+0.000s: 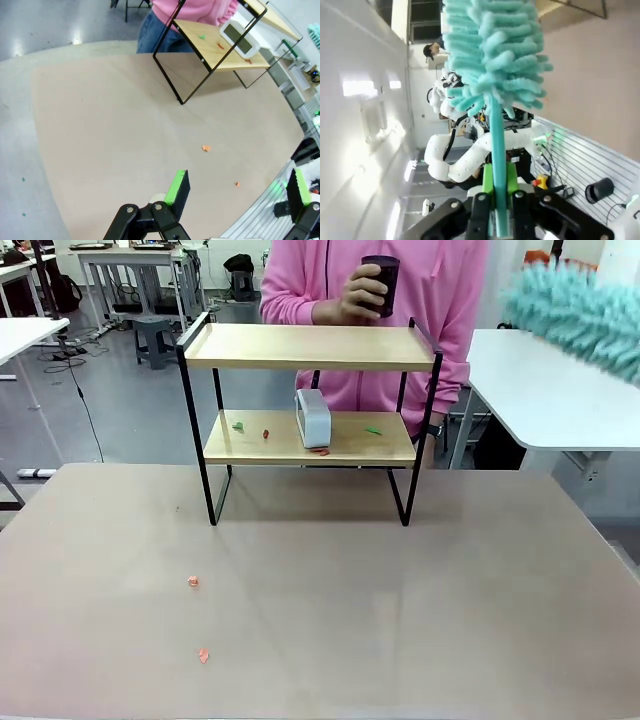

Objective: Clean the shelf.
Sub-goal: Clean the specific tier of the Shelf with the Duster once objects are removed, then clean the remaining tier of the Shelf with the Duster once objects are removed.

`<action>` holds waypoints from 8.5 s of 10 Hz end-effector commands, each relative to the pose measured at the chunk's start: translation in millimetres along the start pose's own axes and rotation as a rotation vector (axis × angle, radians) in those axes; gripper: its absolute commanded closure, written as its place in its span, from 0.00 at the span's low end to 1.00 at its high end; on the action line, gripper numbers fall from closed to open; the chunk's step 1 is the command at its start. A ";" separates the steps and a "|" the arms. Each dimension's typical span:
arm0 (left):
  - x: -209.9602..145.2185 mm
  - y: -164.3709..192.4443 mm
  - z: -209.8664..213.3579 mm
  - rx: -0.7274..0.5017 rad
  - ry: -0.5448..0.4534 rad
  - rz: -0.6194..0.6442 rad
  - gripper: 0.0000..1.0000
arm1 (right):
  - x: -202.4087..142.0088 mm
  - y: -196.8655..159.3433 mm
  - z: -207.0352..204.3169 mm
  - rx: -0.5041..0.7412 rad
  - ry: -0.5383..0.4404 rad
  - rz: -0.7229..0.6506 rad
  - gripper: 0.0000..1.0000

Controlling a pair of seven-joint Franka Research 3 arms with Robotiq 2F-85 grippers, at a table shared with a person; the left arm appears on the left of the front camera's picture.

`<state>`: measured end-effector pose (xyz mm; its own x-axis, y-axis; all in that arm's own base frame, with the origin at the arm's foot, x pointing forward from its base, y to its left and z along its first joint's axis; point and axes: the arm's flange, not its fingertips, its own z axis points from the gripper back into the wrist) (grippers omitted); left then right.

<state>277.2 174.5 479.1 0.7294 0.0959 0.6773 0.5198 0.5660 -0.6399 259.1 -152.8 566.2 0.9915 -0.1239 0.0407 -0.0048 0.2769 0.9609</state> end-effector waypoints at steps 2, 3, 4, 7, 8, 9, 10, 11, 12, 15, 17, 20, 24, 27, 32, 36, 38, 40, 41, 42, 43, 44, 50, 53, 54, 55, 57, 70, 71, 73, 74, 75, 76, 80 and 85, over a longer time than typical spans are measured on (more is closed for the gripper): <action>1.4 -1.0 -1.3 -0.015 -0.021 -0.021 0.00 | 29.5 -49.8 -4.0 -0.037 0.090 -0.262 0.88; 1.4 -1.0 -1.3 -0.015 -0.021 -0.021 0.00 | 40.4 -52.6 -15.9 -0.062 0.146 -0.305 0.88; 1.4 -1.0 -1.3 -0.015 -0.021 -0.021 0.00 | 50.2 -50.2 -26.3 -0.090 0.179 -0.320 0.88; 1.4 -1.0 -1.3 -0.015 -0.021 -0.021 0.00 | 37.5 -74.4 -24.5 -0.048 0.129 -0.300 0.88; 1.4 -1.0 -1.3 -0.015 -0.021 -0.021 0.00 | 37.5 -74.4 -24.5 -0.048 0.129 -0.300 0.88; 1.4 -1.0 -1.3 -0.015 -0.021 -0.021 0.00 | 37.5 -74.4 -24.5 -0.048 0.129 -0.300 0.88; 1.4 -1.0 -1.3 -0.015 -0.021 -0.021 0.00 | 37.5 -74.4 -24.5 -0.048 0.129 -0.300 0.88; 1.4 -1.0 -1.3 -0.015 -0.021 -0.021 0.00 | 37.5 -74.4 -24.5 -0.048 0.129 -0.300 0.88; 1.4 -1.0 -1.3 -0.015 -0.021 -0.021 0.00 | 37.5 -74.4 -24.5 -0.048 0.129 -0.300 0.88; 1.4 -1.0 -1.3 -0.015 -0.021 -0.021 0.00 | 37.5 -74.4 -24.5 -0.048 0.129 -0.300 0.88; 1.4 -1.0 -1.3 -0.015 -0.021 -0.021 0.00 | 37.5 -74.4 -24.5 -0.048 0.129 -0.300 0.88; 1.4 -1.0 -1.3 -0.015 -0.021 -0.021 0.00 | 37.5 -74.4 -24.5 -0.048 0.129 -0.300 0.88; 1.4 -1.0 -1.3 -0.015 -0.021 -0.021 0.00 | 37.5 -74.4 -24.5 -0.048 0.129 -0.300 0.88; 1.4 -1.0 -1.3 -0.015 -0.021 -0.021 0.00 | 37.5 -74.4 -24.5 -0.048 0.129 -0.300 0.88; 1.4 -1.0 -1.3 -0.015 -0.021 -0.021 0.00 | 37.5 -74.4 -24.5 -0.048 0.129 -0.300 0.88; 1.4 -1.0 -1.3 -0.015 -0.021 -0.021 0.00 | 32.0 -62.5 -16.6 -0.083 0.128 -0.299 0.88; 1.4 -1.0 -1.3 -0.015 -0.021 -0.021 0.00 | -14.0 -24.4 -10.1 -0.142 0.137 -0.115 0.88; 1.4 -1.0 -1.3 -0.015 -0.021 -0.021 0.00 | -54.8 -4.9 -35.8 -0.245 0.211 0.058 0.88; 1.4 -1.0 -1.3 -0.015 -0.021 -0.021 0.00 | -63.0 -1.5 -53.6 -0.310 0.259 0.122 0.88; 1.4 -1.0 -1.3 -0.015 -0.021 -0.021 0.00 | -66.4 2.0 -67.7 -0.357 0.305 0.162 0.88; 1.4 -1.0 -1.3 -0.015 -0.021 -0.021 0.00 | -64.3 4.1 -84.6 -0.429 0.342 0.200 0.88; 1.4 -1.0 -1.3 -0.015 -0.021 -0.021 0.00 | -60.5 7.3 -101.4 -0.449 0.379 0.256 0.88; 1.4 -1.0 -1.3 -0.015 -0.021 -0.021 0.00 | -2.5 8.1 -247.6 -0.561 0.186 0.360 0.88; 1.4 -1.0 -1.3 -0.015 -0.021 -0.021 0.00 | 1.8 12.9 -241.0 -0.564 0.192 0.356 0.88; 1.4 -1.0 -1.3 -0.015 -0.021 -0.021 0.00 | 7.1 13.2 -240.0 -0.568 0.151 0.322 0.88; 1.4 -1.0 -1.3 -0.015 -0.021 -0.021 0.00 | 9.2 14.5 -239.5 -0.549 0.102 0.324 0.88; 1.4 -1.0 -1.3 -0.015 -0.021 -0.021 0.00 | 21.7 23.3 -272.7 -0.613 0.007 0.358 0.88; 1.4 -1.0 -1.3 -0.015 -0.021 -0.021 0.00 | 94.3 20.7 -376.4 -0.853 -0.292 0.194 0.88; 1.4 -1.0 -1.3 -0.015 -0.021 -0.021 0.00 | 101.4 17.2 -382.1 -0.861 -0.276 0.182 0.88; 1.4 -1.0 -1.3 -0.015 -0.021 -0.021 0.00 | 107.6 13.1 -389.7 -0.865 -0.252 0.174 0.88; 1.4 -1.0 -1.3 -0.015 -0.021 -0.021 0.00 | 108.6 12.5 -391.9 -0.868 -0.245 0.176 0.88; 1.4 -1.0 -1.3 -0.015 -0.021 -0.021 0.00 | 109.5 11.8 -396.0 -0.859 -0.223 0.182 0.88; 1.4 -1.0 -1.3 -0.015 -0.021 -0.021 0.00 | 108.6 13.5 -400.8 -0.846 -0.183 0.190 0.88; 1.4 -1.0 -1.3 -0.015 -0.021 -0.021 0.00 | 105.2 18.0 -426.1 -0.741 0.044 0.208 0.88; 1.4 -1.0 -1.3 -0.015 -0.021 -0.021 0.00 | 115.9 30.3 -482.0 -0.737 0.132 0.270 0.88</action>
<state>277.2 174.3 479.0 0.7299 0.0955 0.6769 0.5202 0.5648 -0.6406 428.1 289.5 469.2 0.9798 0.0879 0.1797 -0.1663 0.8569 0.4879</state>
